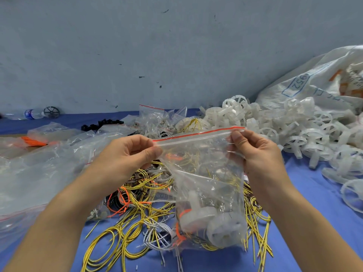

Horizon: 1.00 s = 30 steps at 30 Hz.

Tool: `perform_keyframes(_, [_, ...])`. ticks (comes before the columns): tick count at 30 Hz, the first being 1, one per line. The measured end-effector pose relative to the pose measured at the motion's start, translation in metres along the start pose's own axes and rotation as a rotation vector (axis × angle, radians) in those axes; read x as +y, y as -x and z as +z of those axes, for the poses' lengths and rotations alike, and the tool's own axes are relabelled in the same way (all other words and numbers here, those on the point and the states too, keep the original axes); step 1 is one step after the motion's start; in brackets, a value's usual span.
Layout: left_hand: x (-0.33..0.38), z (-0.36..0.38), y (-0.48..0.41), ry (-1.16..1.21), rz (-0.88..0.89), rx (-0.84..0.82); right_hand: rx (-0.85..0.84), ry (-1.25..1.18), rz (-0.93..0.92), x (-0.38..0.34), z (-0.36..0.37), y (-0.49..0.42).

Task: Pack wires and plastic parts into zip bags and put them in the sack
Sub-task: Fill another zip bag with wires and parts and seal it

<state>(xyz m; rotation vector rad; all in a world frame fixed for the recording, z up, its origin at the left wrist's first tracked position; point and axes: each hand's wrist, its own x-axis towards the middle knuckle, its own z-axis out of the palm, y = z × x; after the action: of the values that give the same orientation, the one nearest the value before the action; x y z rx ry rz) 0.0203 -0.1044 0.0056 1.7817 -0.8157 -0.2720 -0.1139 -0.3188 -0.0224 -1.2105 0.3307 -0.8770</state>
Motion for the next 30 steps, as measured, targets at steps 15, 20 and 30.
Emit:
perform_keyframes(15, [0.007, 0.024, 0.006, 0.166, 0.103, 0.038, -0.336, 1.129, -0.653, -0.028, 0.0, -0.001])
perform_keyframes(20, [0.007, 0.025, 0.006, 0.227, 0.106, 0.014, -0.421, 1.281, -0.643, -0.039, 0.01, 0.005])
perform_keyframes(30, [0.008, 0.027, 0.003, 0.195, 0.134, -0.026, -0.4, 1.181, -0.692, -0.037, 0.018, 0.005])
